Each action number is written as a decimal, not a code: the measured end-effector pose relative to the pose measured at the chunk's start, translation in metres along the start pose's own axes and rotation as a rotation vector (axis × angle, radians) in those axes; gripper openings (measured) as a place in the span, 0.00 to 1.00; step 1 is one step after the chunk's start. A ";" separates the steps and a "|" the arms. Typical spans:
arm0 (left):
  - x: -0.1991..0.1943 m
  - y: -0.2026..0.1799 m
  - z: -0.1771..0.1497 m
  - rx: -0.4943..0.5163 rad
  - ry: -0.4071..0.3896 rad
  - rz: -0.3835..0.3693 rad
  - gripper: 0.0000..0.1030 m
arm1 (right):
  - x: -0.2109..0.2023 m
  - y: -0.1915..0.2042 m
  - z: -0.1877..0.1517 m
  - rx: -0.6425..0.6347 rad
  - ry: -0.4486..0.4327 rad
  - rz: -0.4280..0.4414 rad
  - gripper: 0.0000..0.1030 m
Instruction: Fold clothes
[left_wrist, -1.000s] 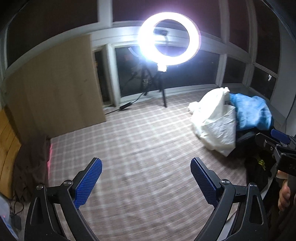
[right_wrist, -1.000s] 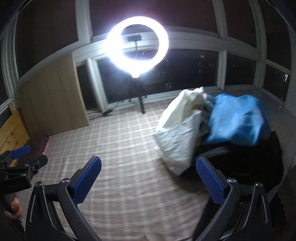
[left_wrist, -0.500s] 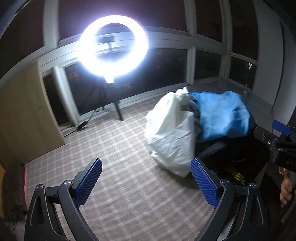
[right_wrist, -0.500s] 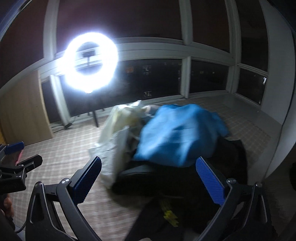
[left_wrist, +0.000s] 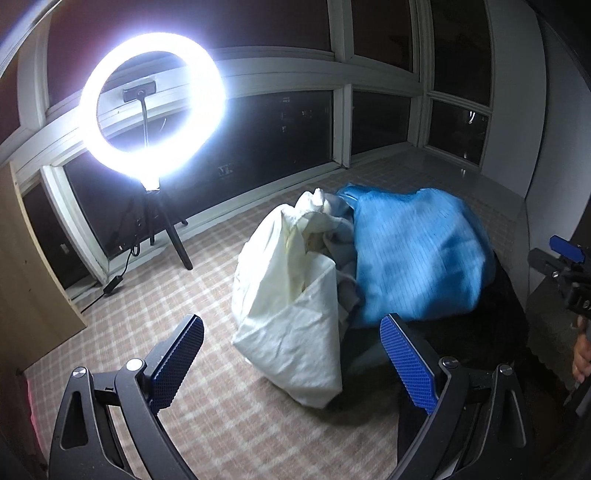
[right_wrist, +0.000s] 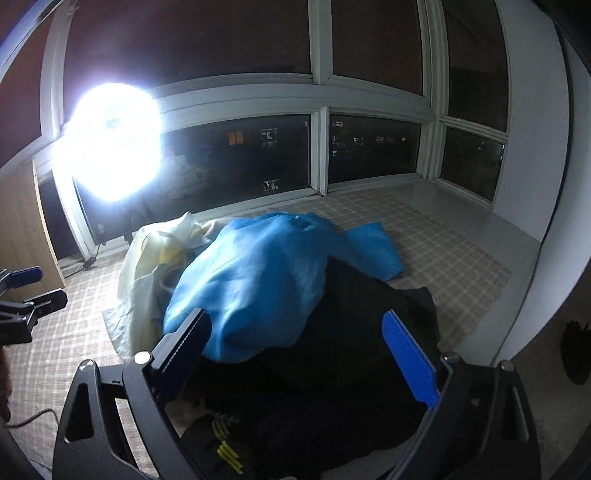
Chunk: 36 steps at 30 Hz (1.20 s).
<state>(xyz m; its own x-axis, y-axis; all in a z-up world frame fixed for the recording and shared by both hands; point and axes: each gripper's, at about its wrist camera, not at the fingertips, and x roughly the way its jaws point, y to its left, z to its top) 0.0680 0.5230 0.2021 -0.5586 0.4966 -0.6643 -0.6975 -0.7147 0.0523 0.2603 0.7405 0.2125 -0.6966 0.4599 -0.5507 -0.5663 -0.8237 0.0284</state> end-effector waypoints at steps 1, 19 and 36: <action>0.004 0.002 0.004 -0.005 0.005 -0.003 0.94 | 0.001 -0.004 0.003 0.003 0.000 0.008 0.91; 0.130 0.032 0.039 0.008 0.195 -0.036 0.95 | 0.081 0.044 0.039 -0.044 0.075 0.148 0.92; 0.093 0.121 0.097 -0.235 0.019 -0.204 0.04 | 0.081 0.003 0.035 0.095 0.084 0.074 0.92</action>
<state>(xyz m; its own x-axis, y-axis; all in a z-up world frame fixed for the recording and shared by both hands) -0.1117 0.5302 0.2189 -0.4074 0.6336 -0.6577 -0.6705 -0.6964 -0.2556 0.1868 0.7869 0.1970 -0.7010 0.3669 -0.6116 -0.5568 -0.8174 0.1478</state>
